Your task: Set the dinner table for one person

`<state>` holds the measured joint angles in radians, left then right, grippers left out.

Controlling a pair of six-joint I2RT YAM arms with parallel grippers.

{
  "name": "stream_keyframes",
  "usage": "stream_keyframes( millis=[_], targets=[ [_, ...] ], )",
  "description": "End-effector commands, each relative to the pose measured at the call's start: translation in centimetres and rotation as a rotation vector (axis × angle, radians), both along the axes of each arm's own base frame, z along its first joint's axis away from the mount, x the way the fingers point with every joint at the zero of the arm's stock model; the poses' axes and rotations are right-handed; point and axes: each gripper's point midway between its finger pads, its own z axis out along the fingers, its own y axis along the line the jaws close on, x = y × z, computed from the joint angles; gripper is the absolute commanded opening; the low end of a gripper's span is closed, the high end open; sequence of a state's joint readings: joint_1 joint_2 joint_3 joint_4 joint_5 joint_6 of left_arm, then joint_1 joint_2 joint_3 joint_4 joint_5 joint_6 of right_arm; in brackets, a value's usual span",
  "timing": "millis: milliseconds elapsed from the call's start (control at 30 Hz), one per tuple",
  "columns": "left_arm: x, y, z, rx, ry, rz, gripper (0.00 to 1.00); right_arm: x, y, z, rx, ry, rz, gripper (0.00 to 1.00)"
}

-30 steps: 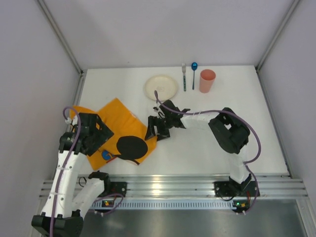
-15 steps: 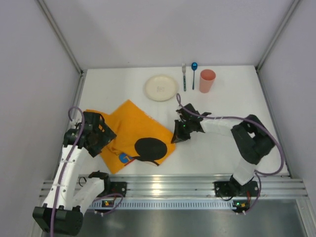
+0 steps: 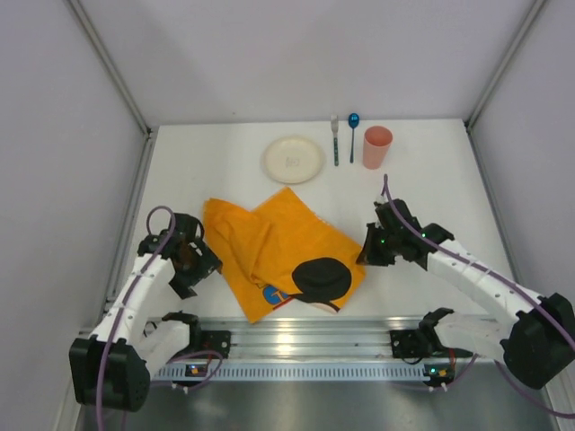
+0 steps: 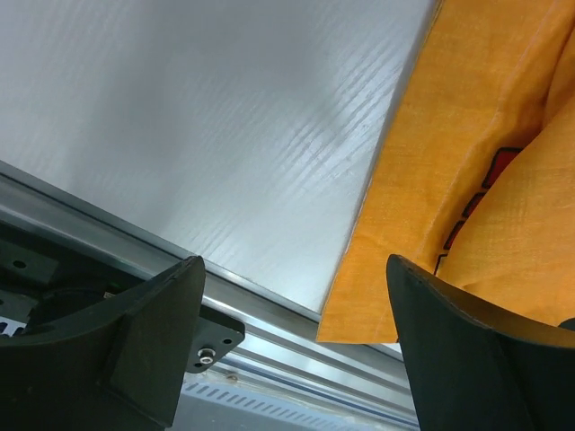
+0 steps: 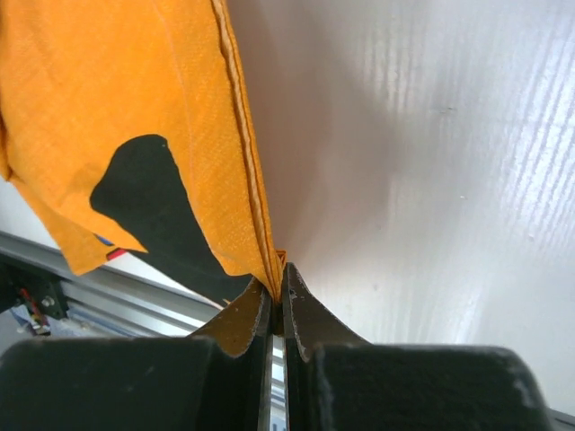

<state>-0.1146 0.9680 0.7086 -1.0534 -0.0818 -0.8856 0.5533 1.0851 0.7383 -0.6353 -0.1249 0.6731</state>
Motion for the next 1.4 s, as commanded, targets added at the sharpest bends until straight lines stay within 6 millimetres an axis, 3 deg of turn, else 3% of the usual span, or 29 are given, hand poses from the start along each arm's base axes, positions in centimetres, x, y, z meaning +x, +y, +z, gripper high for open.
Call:
stream_keyframes(
  millis=[0,267,367,500,667,767,867,967,1233,1367],
  targets=[
    [1.3,-1.9,-0.5,-0.056,-0.039,-0.032,0.86,-0.1,-1.4,-0.8,-0.086,0.031,-0.02,0.0],
    [1.6,-6.2,-3.5,-0.103,-0.022,-0.098,0.81,1.3,-1.8,0.3,-0.093,0.002,-0.034,0.0],
    [1.1,-7.6,-5.1,-0.092,0.018,-0.145,0.66,1.7,-2.2,0.4,-0.102,0.006,-0.038,0.0],
    [1.0,-7.7,-6.6,-0.049,0.063,-0.172,0.44,2.1,-3.0,0.4,-0.12,0.01,-0.041,0.0],
    [1.5,-8.3,-8.2,-0.044,0.074,-0.194,0.39,2.6,-3.9,0.7,-0.133,0.007,-0.053,0.0],
    [1.5,-8.5,-8.9,-0.035,0.089,-0.214,0.31,2.7,-4.4,0.7,-0.139,0.009,-0.059,0.0],
    [2.0,-8.7,-9.3,-0.032,0.086,-0.235,0.14,2.9,-5.0,0.6,-0.146,0.014,-0.066,0.0],
    [3.2,-9.1,-8.4,-0.031,0.051,-0.258,0.01,3.2,-5.6,0.5,-0.15,0.015,-0.079,0.0],
    [5.4,-6.6,-4.5,0.108,0.039,-0.359,0.0,3.2,-10.0,-0.4,-0.221,0.072,-0.205,0.0],
    [6.9,-3.0,-3.0,0.133,0.096,-0.334,0.0,1.5,-12.2,-0.5,-0.282,0.169,-0.349,0.0]
  ],
)
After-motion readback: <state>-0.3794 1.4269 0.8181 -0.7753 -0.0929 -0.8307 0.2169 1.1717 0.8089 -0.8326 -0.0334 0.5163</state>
